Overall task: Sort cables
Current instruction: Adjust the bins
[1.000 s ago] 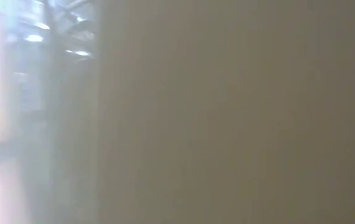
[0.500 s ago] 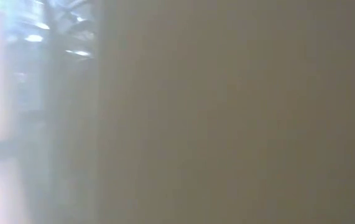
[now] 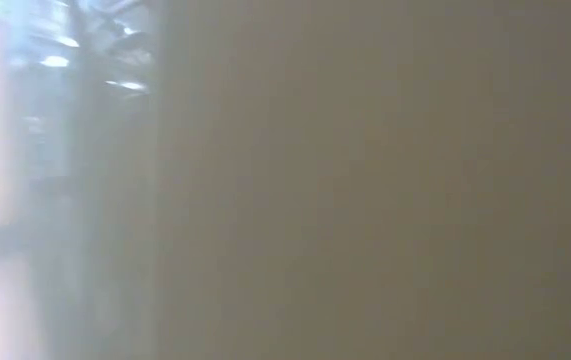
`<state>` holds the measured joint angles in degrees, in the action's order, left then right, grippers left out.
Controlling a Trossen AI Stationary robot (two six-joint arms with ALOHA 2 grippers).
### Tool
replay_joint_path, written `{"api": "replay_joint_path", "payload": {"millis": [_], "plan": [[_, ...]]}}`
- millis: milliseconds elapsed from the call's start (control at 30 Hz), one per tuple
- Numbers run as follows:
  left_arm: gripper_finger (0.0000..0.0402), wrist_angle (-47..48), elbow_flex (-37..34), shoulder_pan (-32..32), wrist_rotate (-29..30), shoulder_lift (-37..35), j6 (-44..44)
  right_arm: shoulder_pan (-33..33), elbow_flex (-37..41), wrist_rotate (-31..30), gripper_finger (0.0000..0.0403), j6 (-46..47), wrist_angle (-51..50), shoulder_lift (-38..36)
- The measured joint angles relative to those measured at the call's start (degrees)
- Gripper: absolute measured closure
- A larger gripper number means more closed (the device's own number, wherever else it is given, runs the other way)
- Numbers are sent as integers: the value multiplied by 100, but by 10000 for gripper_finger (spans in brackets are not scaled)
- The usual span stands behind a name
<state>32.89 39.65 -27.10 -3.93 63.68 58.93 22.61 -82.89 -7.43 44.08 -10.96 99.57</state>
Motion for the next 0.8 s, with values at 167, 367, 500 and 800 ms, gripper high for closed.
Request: {"api": "replay_joint_path", "payload": {"millis": [167,367,500,800], "plan": [[130,793,799,-79,27,-140,-305,0,2,14,403,-20,0,0],[157,1050,1188,-928,-4,-17,98,2,2,29,403,-22,1,0],[183,1301,1154,-1627,357,288,585,37,2,27,403,-23,4,0],[191,1662,1148,-2070,998,750,1061,34,2,139,403,-44,58,-4]]}}
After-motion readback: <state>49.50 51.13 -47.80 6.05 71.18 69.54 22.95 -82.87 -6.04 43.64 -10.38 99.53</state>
